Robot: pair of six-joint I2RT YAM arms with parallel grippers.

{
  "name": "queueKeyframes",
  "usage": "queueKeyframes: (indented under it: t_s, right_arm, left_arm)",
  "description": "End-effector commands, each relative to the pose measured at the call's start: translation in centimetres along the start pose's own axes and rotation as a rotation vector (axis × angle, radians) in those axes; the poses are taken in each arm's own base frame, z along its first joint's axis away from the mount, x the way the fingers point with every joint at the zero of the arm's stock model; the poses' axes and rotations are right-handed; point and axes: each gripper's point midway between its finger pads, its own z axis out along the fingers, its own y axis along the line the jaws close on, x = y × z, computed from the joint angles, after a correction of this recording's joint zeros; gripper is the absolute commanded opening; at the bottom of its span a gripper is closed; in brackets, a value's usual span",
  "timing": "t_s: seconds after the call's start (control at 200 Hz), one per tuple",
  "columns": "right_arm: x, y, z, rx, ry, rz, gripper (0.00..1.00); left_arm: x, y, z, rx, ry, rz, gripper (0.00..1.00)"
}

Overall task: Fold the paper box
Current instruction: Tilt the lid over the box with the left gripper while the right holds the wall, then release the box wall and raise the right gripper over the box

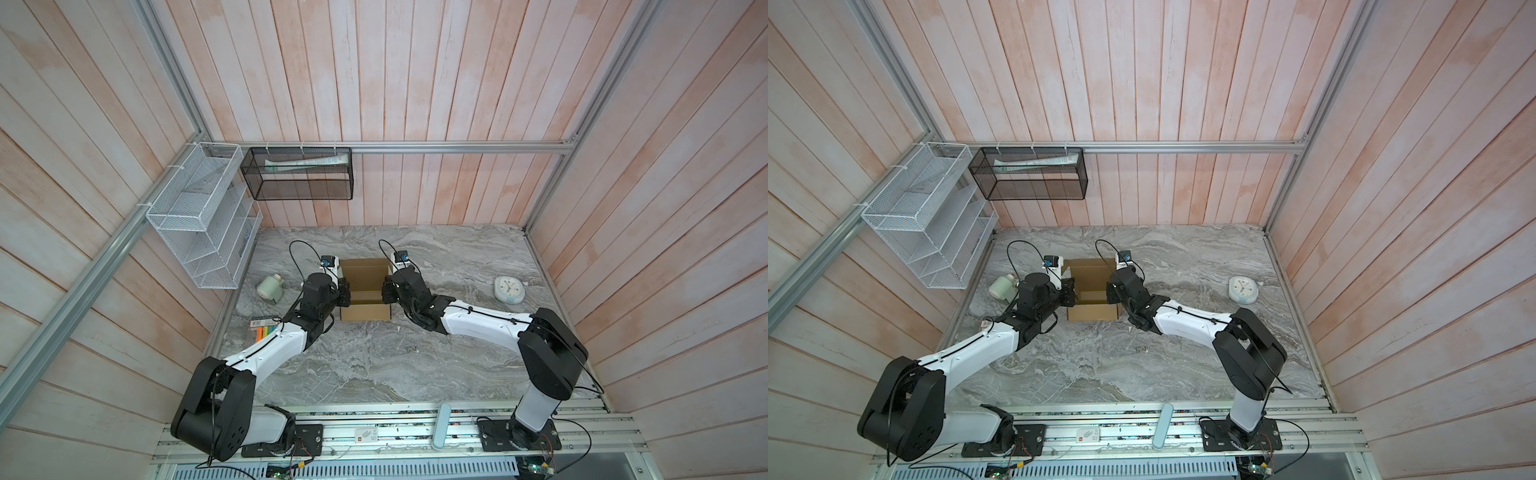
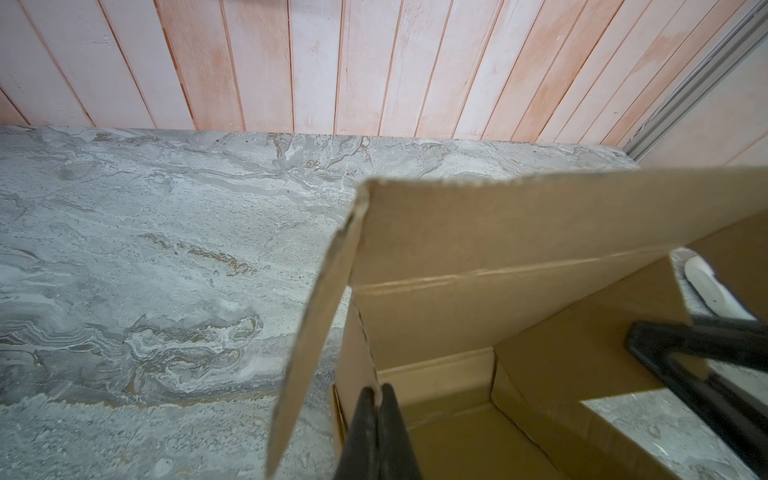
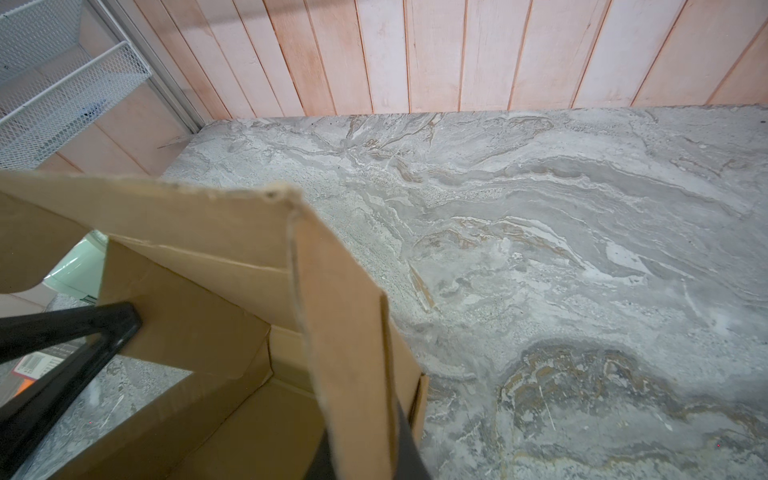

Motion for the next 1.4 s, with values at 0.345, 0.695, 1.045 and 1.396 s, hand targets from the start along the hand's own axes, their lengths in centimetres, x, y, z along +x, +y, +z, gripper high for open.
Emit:
queueKeyframes:
  t_s: [0.345, 0.695, 1.045, 1.396]
  right_arm:
    - [-0.3, 2.3, -0.8, -0.072, -0.001, 0.000, 0.22]
    - [-1.7, 1.9, -2.8, -0.059, -0.007, -0.035, 0.33]
    - [-2.5, 0.7, -5.2, -0.027, -0.002, -0.090, 0.39]
    - [-6.0, 0.6, -6.9, -0.027, -0.038, -0.187, 0.42]
  left_arm:
    - [2.1, -1.1, -0.5, 0.045, 0.045, 0.005, 0.00]
    - [2.3, -1.0, -0.5, 0.038, 0.041, 0.010, 0.00]
    - [2.2, -1.0, -0.3, 0.035, 0.038, 0.015, 0.00]
    - [2.1, -1.1, -0.2, 0.038, 0.038, 0.020, 0.00]
